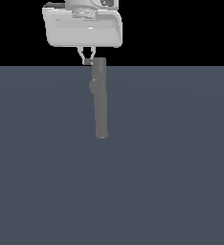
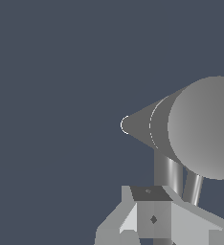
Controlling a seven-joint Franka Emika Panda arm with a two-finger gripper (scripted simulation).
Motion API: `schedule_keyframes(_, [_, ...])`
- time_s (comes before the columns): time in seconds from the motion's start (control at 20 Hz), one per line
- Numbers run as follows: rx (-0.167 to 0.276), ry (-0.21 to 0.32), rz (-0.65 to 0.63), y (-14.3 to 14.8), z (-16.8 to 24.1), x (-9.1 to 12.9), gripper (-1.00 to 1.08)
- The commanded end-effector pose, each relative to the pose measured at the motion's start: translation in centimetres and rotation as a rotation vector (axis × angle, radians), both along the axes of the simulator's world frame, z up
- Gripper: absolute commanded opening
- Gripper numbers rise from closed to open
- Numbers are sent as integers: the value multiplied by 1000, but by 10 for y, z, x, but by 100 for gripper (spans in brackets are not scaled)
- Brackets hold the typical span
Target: Turn on the faucet by rotating a designated handle.
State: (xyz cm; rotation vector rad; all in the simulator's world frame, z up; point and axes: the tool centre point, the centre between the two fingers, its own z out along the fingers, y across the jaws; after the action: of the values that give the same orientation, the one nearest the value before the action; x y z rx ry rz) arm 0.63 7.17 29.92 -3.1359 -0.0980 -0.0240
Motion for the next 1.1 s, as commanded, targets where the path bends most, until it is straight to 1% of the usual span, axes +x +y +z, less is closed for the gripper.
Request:
schedule_keyframes(0.0, [-4,12,-19,-23,1,-9,-100])
schedule_keyframes(0.15, [-4,15,-19,-39,2,-15,-100])
schedule_keyframes(0.2, [-4,15,-19,-39,2,-15,-100])
schedule_keyframes(0.25, [1,6,15,-14,0,-10,-100])
schedule_keyframes(0.75, [-4,15,-17,-77,2,11,-100])
schedule_keyframes(0.8, [-4,15,-17,-77,2,11,-100])
schedule_keyframes(0.85, [6,38,37,-38,0,-3,-100])
schedule_keyframes(1.05, [4,33,25,-49,0,11,-100])
